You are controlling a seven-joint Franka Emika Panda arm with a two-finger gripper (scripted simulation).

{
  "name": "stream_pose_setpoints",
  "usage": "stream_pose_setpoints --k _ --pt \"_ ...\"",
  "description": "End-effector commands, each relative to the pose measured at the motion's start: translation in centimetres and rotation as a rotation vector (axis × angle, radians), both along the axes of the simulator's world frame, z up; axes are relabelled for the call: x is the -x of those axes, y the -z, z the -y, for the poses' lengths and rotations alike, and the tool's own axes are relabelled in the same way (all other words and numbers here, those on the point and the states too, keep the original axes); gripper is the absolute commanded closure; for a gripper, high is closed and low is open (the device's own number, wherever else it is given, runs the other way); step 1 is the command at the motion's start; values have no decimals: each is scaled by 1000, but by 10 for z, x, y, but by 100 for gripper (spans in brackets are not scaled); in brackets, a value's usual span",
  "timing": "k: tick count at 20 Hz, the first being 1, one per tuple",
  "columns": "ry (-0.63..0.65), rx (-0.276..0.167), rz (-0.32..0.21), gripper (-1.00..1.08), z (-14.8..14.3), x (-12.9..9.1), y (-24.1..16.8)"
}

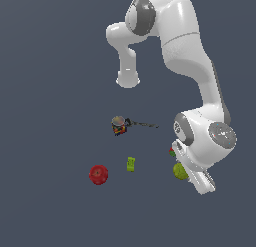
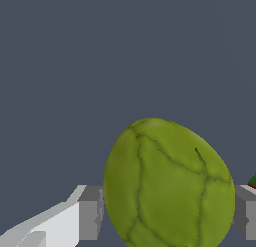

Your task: Pick up a designated object from a clutter of objects.

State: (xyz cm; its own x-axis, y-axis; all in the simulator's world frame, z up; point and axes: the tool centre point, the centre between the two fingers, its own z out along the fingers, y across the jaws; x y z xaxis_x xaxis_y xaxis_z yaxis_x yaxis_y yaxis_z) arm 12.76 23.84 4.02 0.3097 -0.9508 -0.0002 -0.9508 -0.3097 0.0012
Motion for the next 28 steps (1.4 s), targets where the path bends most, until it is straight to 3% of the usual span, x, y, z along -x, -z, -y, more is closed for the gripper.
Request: stream_pose_setpoints --k 1,14,28 --pt "0 0 0 108 0 0 0" --pt "0 -1 0 108 1 17 -42" --pt "1 -4 -2 108 6 67 -167"
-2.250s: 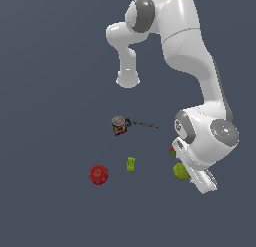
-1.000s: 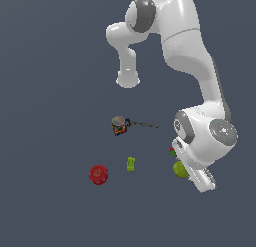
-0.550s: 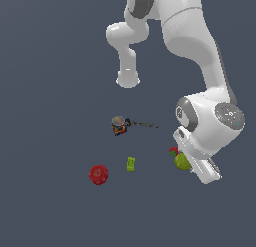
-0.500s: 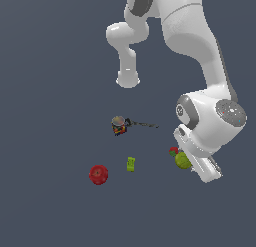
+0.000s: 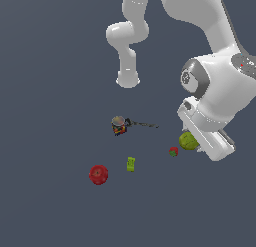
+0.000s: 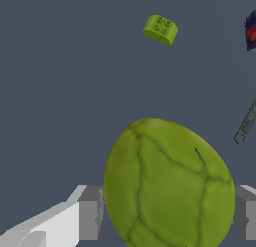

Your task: Pick up a designated object from a clutter of objects.

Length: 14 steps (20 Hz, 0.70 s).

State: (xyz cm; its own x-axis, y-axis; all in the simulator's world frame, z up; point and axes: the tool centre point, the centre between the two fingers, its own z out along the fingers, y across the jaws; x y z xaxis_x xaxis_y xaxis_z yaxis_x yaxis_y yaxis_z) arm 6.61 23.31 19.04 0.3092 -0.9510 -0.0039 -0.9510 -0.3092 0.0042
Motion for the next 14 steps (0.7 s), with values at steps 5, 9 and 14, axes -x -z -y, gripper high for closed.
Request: stream_pose_setpoints --k 5,9,14 --pt "1 -1 2 108 3 26 -70" --pt "1 1 3 108 4 40 -110" --pt "1 2 4 108 5 55 -151"
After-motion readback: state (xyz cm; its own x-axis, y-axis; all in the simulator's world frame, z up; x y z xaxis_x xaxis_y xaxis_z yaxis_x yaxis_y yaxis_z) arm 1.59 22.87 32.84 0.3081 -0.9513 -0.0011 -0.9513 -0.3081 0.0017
